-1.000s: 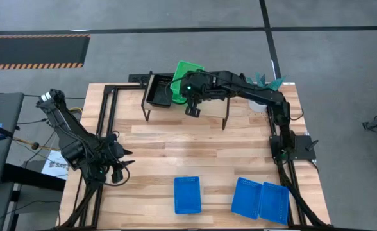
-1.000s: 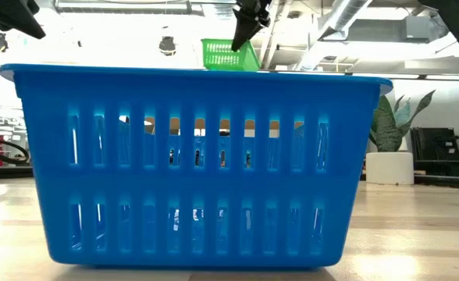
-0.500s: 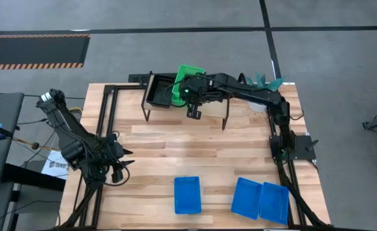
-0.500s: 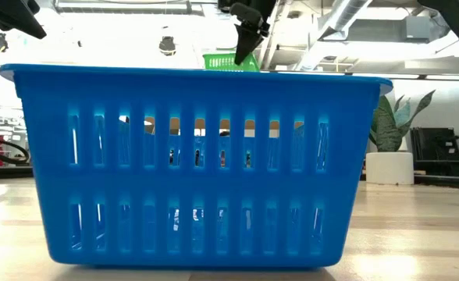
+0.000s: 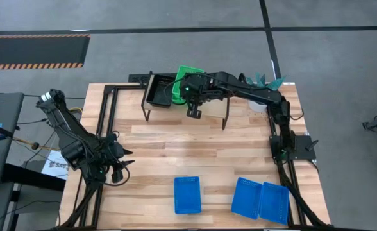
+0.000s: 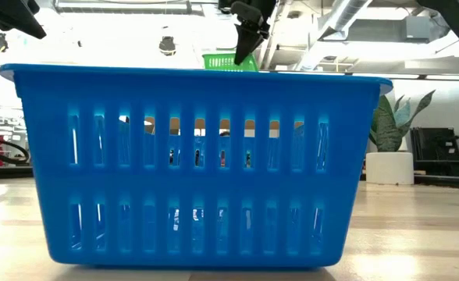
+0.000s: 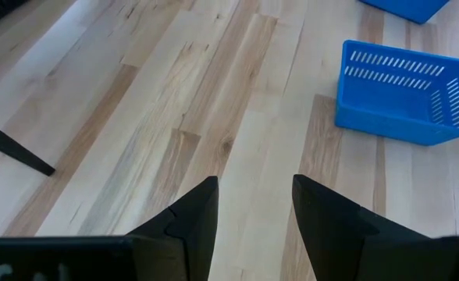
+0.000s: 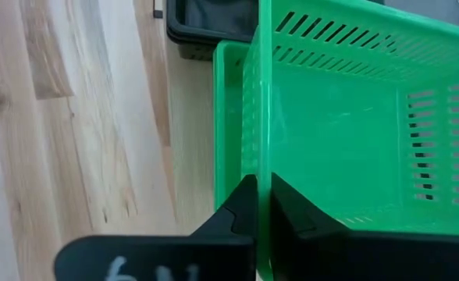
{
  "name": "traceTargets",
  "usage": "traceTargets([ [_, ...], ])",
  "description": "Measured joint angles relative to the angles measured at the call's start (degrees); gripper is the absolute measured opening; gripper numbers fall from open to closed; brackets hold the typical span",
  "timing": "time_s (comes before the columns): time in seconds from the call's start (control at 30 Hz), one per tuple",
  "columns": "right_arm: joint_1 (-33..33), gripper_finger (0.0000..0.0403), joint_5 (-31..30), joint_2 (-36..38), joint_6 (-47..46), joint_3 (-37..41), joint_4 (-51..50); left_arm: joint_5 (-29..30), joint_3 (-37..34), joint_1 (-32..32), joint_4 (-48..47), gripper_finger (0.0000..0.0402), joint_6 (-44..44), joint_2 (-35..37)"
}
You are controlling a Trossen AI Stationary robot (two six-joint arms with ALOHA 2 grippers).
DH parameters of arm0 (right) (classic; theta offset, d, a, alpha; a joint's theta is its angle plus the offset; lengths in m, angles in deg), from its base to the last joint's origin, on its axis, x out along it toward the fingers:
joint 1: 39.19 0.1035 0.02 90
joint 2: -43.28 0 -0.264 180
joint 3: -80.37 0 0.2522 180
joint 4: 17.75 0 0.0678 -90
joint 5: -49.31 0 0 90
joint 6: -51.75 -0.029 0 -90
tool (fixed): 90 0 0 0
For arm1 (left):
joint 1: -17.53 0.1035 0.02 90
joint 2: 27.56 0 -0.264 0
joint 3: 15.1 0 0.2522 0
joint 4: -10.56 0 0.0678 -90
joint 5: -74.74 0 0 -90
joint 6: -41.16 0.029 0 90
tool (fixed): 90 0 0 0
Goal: Stack baskets on shelf by color
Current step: Stack the green bin on the green bin
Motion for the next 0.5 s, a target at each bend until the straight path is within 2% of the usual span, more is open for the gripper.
traceTargets([
  [0.5,-0.7,0.0036,0.1,0.0,1.5,0.0,0.4,0.0,0.0,0.0,0.0,0.0153,0.3,0.0],
])
